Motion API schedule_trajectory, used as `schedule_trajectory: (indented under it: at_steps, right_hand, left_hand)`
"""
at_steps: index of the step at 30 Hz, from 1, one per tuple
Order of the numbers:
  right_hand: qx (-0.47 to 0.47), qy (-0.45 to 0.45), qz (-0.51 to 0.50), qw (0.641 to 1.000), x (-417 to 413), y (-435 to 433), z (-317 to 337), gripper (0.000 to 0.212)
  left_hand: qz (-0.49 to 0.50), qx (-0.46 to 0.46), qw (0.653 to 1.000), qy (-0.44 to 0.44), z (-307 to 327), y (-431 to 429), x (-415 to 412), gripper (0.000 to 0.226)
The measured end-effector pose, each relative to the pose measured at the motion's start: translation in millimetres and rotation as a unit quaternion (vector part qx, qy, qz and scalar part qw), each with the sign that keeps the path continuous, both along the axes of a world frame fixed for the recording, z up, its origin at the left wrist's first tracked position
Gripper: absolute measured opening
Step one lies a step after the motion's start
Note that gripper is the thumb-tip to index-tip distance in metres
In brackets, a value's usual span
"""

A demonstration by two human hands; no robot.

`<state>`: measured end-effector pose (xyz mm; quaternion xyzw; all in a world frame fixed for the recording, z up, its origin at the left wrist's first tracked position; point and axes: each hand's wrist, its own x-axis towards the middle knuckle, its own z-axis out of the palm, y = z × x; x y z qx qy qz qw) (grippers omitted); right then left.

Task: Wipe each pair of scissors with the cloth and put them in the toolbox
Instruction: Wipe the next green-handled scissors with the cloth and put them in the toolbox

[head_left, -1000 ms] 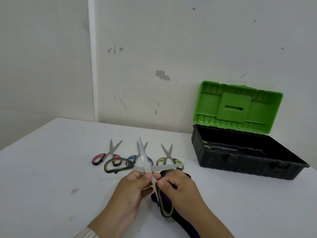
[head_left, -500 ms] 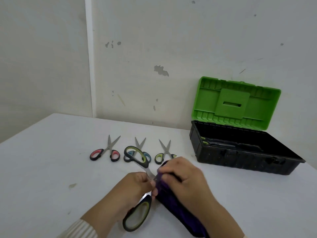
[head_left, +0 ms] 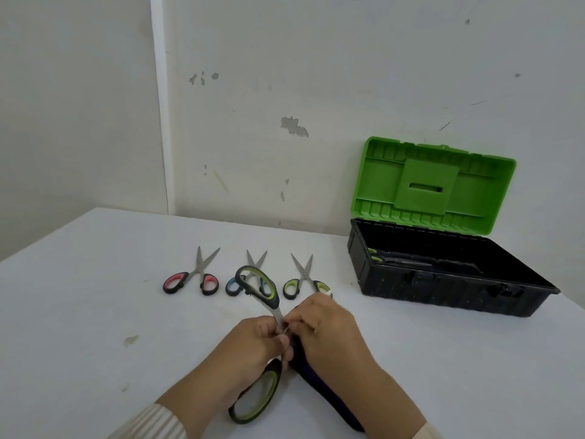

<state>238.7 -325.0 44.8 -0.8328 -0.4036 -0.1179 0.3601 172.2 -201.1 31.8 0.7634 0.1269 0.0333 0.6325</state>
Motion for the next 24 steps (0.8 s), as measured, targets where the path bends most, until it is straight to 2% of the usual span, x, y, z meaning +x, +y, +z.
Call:
schedule_trajectory:
  at_steps: [1,3,6,7,9,10,12,13,15,18,21,24]
  right_hand:
    - [0.005,-0.008,0.03,0.999,-1,1,-6,0.019]
    - [0.01,-0.005,0.027,1.0,1,2,-3,0.018]
    - [0.034,0.018,-0.095,0.995,26,-10,2,0.014]
    - [0.052,0.021,-0.128,0.99,36,-19,2,0.014]
    - [0.121,0.092,-0.168,0.974,45,-36,6,0.018]
    - [0.167,0.132,-0.167,0.963,43,-42,9,0.02]
    - [0.215,0.145,-0.138,0.956,33,-43,17,0.024]
    - [0.199,0.118,-0.11,0.967,26,-38,18,0.025]
    - [0.102,0.066,-0.033,0.992,10,-20,11,0.022]
    - [-0.009,-0.005,0.056,0.998,-3,3,-8,0.02]
    - [0.0,-0.08,0.005,0.997,12,5,-12,0.015]
    - [0.025,0.006,-0.087,0.996,31,-9,-2,0.016]
  left_hand:
    - [0.0,0.003,1.0,0.001,-1,1,0,0.032]
    - [0.002,0.009,1.0,0.003,1,4,-1,0.034]
    - [-0.017,0.022,0.999,0.018,4,6,-4,0.033]
    - [-0.027,0.02,0.999,0.024,5,7,-4,0.033]
    - [-0.031,0.001,0.999,0.035,6,11,-4,0.033]
    - [-0.025,-0.008,0.999,0.037,7,13,-4,0.032]
    - [-0.014,-0.007,0.999,0.034,9,15,-3,0.032]
    - [-0.012,-0.003,0.999,0.032,9,16,-3,0.033]
    - [-0.014,-0.002,1.0,0.027,8,15,-3,0.037]
    - [-0.029,0.006,0.999,0.023,7,14,-4,0.033]
    - [-0.025,0.023,0.999,0.016,5,13,-5,0.034]
    - [-0.029,0.032,0.999,0.02,6,11,-5,0.038]
